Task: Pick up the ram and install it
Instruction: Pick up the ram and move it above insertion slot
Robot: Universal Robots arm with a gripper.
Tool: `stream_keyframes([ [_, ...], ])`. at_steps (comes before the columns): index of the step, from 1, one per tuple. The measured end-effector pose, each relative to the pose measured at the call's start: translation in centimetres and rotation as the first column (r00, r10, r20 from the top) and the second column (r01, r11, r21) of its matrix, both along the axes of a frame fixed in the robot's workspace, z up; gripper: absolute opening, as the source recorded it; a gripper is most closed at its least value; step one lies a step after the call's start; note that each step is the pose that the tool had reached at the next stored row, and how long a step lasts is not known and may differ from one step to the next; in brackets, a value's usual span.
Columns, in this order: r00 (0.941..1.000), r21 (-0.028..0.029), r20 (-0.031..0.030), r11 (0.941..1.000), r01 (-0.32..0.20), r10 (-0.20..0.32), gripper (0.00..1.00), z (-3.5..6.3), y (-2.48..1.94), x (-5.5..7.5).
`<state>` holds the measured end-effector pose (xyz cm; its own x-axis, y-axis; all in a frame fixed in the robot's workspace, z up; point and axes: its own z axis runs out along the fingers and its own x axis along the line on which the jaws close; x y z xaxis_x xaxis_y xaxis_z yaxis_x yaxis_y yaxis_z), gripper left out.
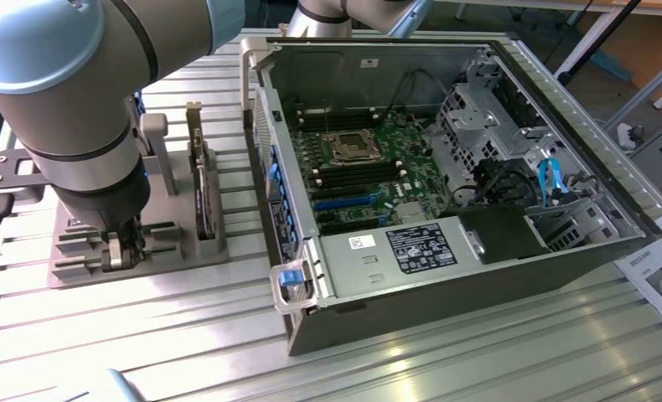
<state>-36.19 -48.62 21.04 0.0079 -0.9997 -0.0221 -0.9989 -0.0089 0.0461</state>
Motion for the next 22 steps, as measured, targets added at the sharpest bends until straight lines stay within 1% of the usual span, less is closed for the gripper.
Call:
stream_keyframes([
  [2, 1.0000, 0.0000, 0.0000, 1.0000, 0.000, 0.000, 0.23, 0.00, 0.00, 0.00],
  [3, 1.0000, 0.0001, 0.0000, 1.0000, 0.000, 0.000, 0.21, 0.00, 0.00, 0.00],
  [4, 1.0000, -0.0001, -0.0001, 1.0000, 0.000, 0.000, 0.15, 0.00, 0.00, 0.00],
  [5, 1.0000, 0.0000, 0.0000, 1.0000, 0.000, 0.000, 0.15, 0.00, 0.00, 0.00],
  [6, 1.0000, 0.0000, 0.0000, 1.0000, 0.000, 0.000, 0.12, 0.00, 0.00, 0.00],
  [22, 1.0000, 0.0001, 0.0000, 1.0000, 0.010, -0.010, 0.12, 0.00, 0.00, 0.00],
])
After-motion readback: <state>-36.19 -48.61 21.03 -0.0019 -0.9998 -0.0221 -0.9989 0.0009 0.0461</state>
